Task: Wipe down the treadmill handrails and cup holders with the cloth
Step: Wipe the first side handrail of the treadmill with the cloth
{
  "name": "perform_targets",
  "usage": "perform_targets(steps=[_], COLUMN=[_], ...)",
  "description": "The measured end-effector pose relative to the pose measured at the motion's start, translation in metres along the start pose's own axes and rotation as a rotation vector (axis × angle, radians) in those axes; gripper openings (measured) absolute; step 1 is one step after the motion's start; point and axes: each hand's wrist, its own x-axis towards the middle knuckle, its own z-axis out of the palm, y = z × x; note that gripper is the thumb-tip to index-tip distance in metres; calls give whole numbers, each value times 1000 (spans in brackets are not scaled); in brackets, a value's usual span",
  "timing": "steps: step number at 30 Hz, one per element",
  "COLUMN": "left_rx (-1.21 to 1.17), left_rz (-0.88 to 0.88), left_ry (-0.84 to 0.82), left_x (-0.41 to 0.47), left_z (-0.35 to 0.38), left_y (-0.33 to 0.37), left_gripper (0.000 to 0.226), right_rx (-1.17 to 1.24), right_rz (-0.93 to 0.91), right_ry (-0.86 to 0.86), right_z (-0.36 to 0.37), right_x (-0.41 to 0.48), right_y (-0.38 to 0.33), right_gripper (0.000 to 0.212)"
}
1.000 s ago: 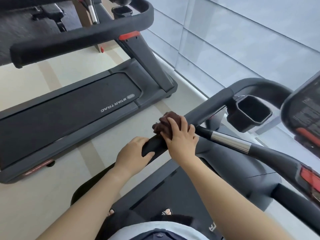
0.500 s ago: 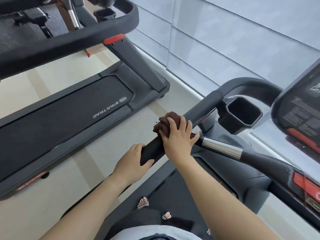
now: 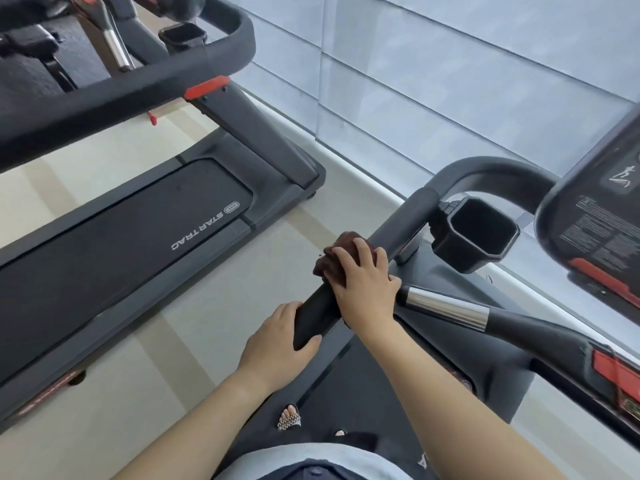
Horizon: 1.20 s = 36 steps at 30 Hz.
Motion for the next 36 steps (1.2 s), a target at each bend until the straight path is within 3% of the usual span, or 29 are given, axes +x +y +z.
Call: perform_targets(steps=[8,15,21,28,36], left_rx=[54,7,22,16,8], left_rz=[65,86,79,89,86], left_ry=[-68,-45,-71,-147,-129], left_x=[9,12,14,32,47], left_z=[2,-1,0,-2,4], left_y=[-1,3,1,12,24], left_gripper=[64,48,52,55,57], right_rx=[36,111,100,45,73], right_rz=[52,111,149,126,149], right_ry=[-40,21,107,40,10], right_z=[-2,6,8,3,-6], right_x=[18,-1,11,20,53], right_y=[-2,-3,-6,7,21], right_gripper=[44,64,40,49,38])
